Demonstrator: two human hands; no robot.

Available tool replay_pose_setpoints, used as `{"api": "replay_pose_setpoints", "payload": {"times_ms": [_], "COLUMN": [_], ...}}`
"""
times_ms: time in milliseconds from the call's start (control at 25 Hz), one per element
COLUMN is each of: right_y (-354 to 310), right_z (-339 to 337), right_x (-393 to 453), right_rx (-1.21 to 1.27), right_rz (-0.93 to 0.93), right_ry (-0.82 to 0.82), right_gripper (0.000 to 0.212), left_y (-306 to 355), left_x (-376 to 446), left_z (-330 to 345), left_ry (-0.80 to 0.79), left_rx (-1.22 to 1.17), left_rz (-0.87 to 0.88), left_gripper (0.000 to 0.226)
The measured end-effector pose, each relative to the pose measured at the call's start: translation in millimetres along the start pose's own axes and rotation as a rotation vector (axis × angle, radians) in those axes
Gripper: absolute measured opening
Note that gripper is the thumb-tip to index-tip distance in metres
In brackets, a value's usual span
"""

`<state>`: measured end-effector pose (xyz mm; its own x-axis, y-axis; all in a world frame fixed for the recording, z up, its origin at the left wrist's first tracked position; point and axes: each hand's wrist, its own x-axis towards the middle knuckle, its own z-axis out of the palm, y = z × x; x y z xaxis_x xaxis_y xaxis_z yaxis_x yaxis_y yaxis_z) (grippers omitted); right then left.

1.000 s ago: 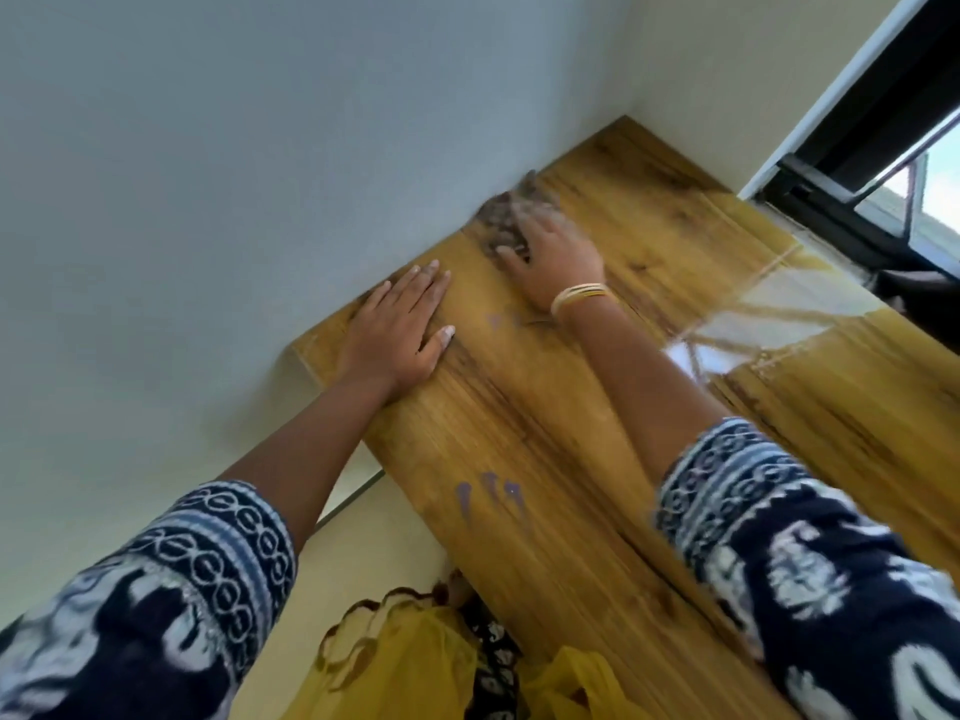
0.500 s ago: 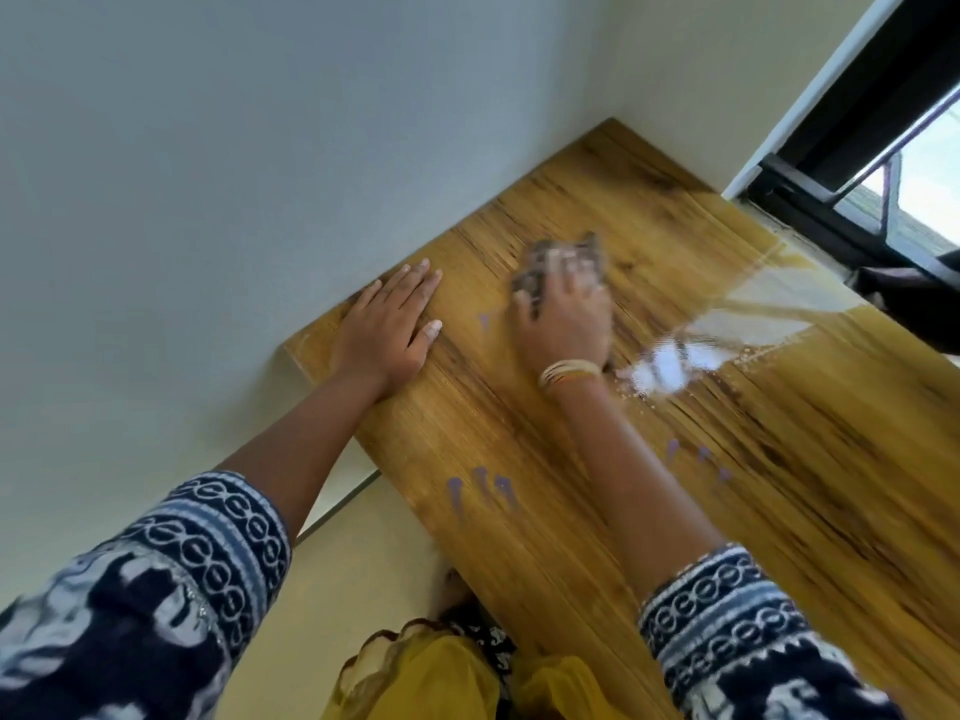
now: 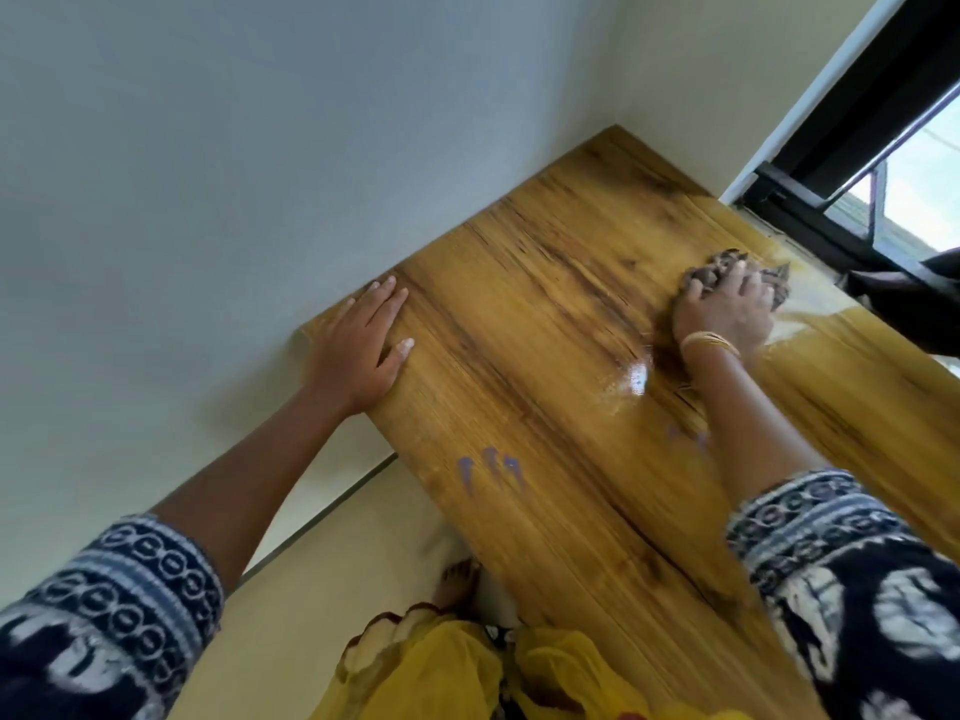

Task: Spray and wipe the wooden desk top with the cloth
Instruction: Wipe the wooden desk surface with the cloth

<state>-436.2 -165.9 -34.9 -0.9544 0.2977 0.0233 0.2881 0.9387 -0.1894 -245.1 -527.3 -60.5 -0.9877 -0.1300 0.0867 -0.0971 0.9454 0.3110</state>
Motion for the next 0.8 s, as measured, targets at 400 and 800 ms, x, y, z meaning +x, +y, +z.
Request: {"api": "replay_pose_setpoints", "payload": {"times_ms": [400,800], "right_y": [-122.7,-105.7], "right_z": [15.9,9.6], "right_x": [-120.5,-6.1], "right_rx": [0.023,0.013], "right_rz": [-1.461,-0.23], "right_ry": [-0.292,-0.13], "right_gripper": [0.061,0.072], "left_y": [0.3,-3.4], "left_x": [-10.6,-5.6], "left_z": [3.6,8.8], "left_ry": [0.165,0.298], "left_rx": [-0.07,-0.175], "left_rz": [-0.07,-0.139], "left_gripper": [0.052,0.056]}}
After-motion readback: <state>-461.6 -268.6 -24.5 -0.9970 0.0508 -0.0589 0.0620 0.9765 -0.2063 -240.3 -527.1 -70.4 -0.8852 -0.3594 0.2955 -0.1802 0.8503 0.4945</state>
